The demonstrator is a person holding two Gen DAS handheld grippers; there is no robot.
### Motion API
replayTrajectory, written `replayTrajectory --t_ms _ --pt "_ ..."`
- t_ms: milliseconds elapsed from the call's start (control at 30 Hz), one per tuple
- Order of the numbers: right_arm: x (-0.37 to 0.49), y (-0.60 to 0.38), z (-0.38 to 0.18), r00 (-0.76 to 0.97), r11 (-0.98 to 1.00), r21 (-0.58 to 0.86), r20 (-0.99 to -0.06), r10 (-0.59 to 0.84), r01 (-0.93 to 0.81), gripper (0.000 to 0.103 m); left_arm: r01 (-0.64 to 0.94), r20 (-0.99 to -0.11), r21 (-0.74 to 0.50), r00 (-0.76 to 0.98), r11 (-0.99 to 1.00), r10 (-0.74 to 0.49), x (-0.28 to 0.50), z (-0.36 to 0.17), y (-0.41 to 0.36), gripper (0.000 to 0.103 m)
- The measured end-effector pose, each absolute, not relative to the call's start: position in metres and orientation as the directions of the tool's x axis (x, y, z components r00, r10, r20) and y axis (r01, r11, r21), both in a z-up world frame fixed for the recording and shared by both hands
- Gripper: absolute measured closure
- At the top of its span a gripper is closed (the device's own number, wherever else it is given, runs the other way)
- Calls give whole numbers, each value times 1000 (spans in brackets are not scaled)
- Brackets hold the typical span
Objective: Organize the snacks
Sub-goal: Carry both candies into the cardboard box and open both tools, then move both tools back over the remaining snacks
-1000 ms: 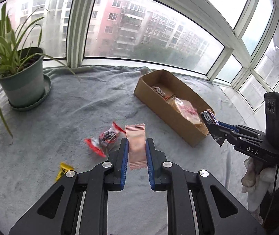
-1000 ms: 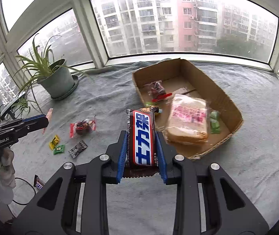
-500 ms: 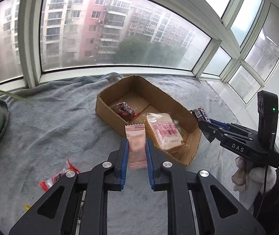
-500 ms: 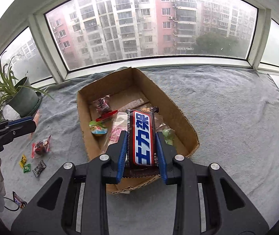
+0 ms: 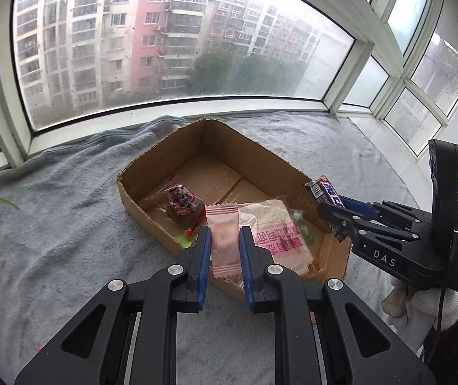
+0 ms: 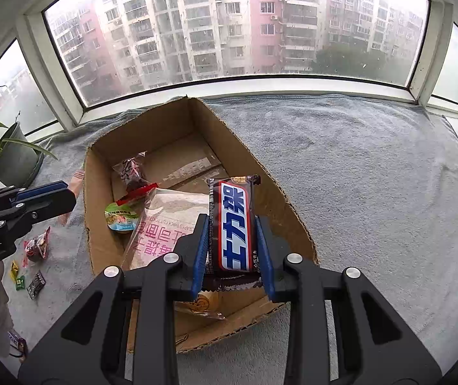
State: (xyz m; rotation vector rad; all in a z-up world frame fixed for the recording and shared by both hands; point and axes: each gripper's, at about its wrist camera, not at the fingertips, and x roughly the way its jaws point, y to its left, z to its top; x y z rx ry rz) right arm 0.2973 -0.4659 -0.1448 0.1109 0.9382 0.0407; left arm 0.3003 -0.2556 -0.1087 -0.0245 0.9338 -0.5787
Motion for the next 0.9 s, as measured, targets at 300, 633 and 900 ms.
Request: replayTrajectory --t_ms 300,633,900 --pt "293 -463 -141 620 996 94 -782 69 8 31 452 -775 -264 427 852 -466 310 -117 -268 59" --pt "277 -460 -123 645 992 122 -759 85 13 31 434 -753 -259 469 863 -462 303 -101 -245 51" --pt "231 -436 -95 680 967 246 -696 228 -73 31 392 -701 -253 556 884 -447 276 -48 -174 51"
